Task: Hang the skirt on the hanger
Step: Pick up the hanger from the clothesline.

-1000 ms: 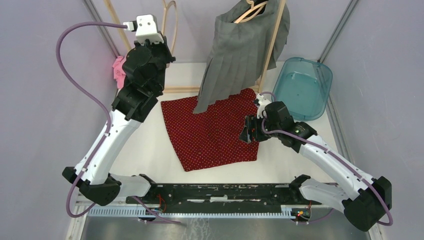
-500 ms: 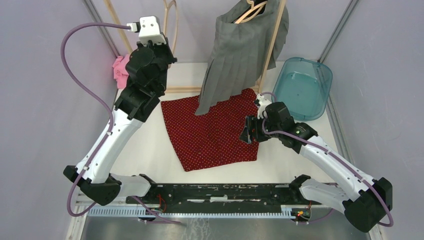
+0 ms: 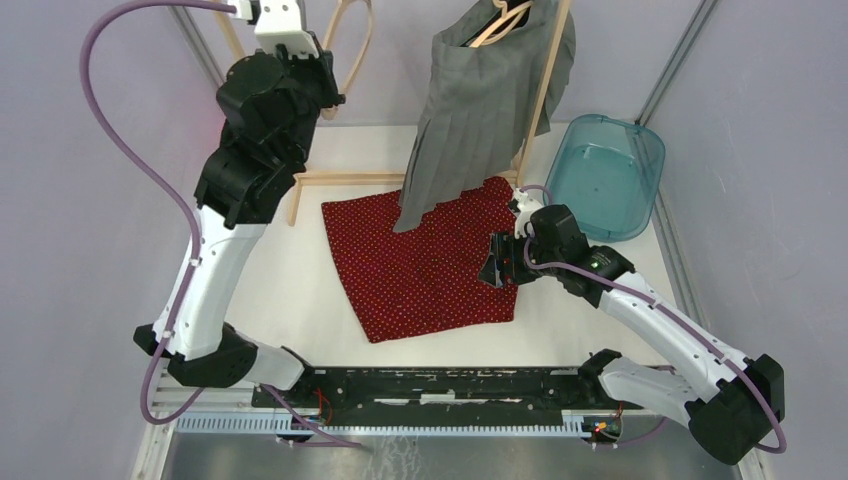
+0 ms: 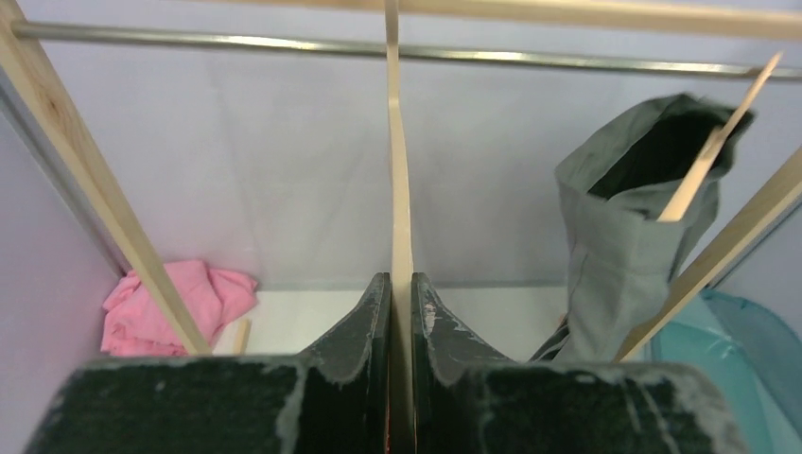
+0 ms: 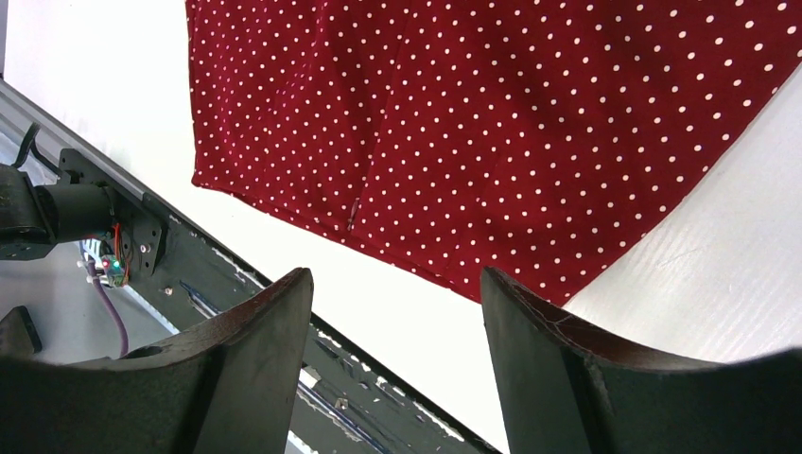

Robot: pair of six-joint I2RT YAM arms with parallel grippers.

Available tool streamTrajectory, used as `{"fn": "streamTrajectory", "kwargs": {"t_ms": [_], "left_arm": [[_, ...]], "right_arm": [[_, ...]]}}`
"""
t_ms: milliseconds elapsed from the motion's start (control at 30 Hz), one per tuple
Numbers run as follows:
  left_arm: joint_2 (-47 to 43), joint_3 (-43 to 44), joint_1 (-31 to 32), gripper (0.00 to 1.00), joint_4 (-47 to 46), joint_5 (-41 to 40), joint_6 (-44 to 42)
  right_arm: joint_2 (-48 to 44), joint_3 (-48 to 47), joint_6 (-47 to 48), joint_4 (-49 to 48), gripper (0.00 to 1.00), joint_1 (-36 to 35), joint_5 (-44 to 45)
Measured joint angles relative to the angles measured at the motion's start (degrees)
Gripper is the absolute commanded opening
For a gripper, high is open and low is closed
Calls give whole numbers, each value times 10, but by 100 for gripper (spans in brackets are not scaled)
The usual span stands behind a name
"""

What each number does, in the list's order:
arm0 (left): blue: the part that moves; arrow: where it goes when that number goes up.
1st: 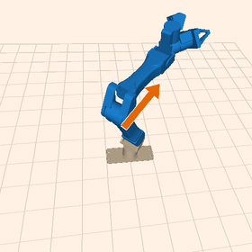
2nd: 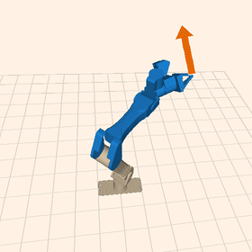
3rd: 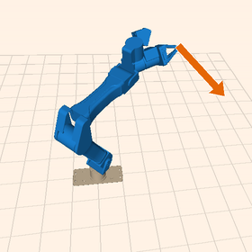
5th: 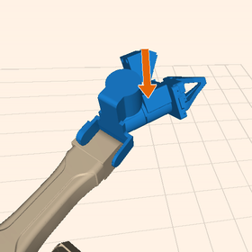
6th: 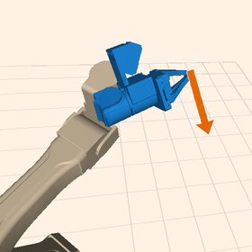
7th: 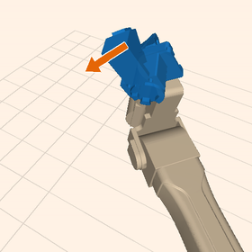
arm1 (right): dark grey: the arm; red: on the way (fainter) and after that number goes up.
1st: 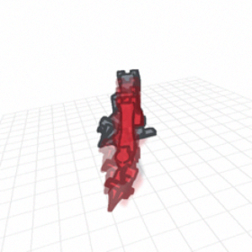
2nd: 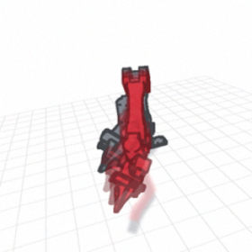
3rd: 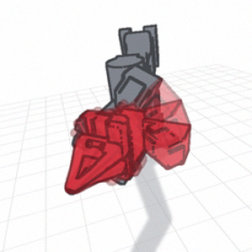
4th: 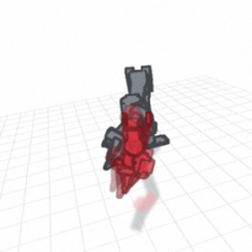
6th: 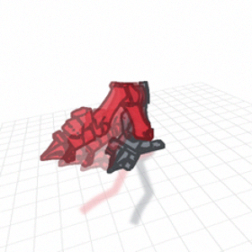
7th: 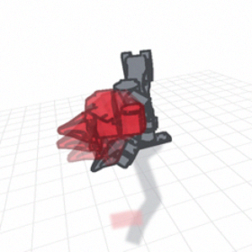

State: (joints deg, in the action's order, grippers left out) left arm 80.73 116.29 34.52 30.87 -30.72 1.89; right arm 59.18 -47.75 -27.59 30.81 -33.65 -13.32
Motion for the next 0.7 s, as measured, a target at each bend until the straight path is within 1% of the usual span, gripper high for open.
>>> {"fn": "streamTrajectory", "kwargs": {"t_ms": [67,167,433,533,700], "left_arm": [[12,41,0,3,9,8,0],[11,66,0,3,13,14,0],[9,70,0,3,25,28,0],[-9,43,0,3,22,38,3],[-91,-51,0,3,31,50,18]], "right_arm": [[0,0,0,0,71,0,0],[0,0,0,-1,71,0,-1],[0,7,0,-4,71,0,-2],[0,9,0,-4,71,0,-2],[0,10,0,-4,71,0,-2]]}}
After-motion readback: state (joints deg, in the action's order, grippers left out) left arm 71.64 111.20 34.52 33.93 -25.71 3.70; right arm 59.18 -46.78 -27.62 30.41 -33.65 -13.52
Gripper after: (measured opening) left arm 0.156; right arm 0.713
